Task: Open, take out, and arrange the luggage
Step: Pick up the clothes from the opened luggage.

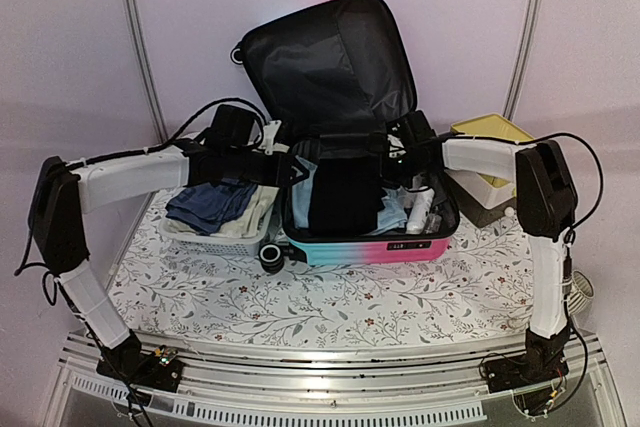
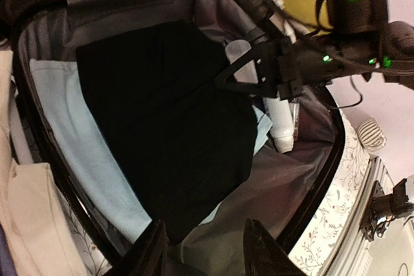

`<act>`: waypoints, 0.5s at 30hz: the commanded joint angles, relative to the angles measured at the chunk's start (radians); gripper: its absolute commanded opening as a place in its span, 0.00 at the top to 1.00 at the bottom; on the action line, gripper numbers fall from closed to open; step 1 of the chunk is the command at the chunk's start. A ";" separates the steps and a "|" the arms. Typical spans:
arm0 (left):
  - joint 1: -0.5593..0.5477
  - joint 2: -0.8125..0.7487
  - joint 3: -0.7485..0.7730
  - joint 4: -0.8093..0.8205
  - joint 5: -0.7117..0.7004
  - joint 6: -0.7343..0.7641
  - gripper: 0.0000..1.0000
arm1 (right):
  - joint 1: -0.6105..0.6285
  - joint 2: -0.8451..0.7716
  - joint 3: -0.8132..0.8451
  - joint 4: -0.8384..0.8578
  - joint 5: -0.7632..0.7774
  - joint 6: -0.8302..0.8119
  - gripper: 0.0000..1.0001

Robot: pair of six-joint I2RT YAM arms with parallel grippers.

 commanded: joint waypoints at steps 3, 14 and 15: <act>-0.023 0.045 0.042 -0.046 -0.040 -0.053 0.56 | -0.005 -0.158 -0.029 0.056 -0.047 0.016 0.97; -0.051 0.089 0.079 -0.044 -0.045 -0.116 0.50 | -0.015 -0.175 -0.056 0.057 -0.058 0.025 0.97; -0.052 0.102 0.090 -0.045 -0.036 -0.122 0.50 | -0.016 -0.178 -0.060 0.050 -0.050 0.026 0.97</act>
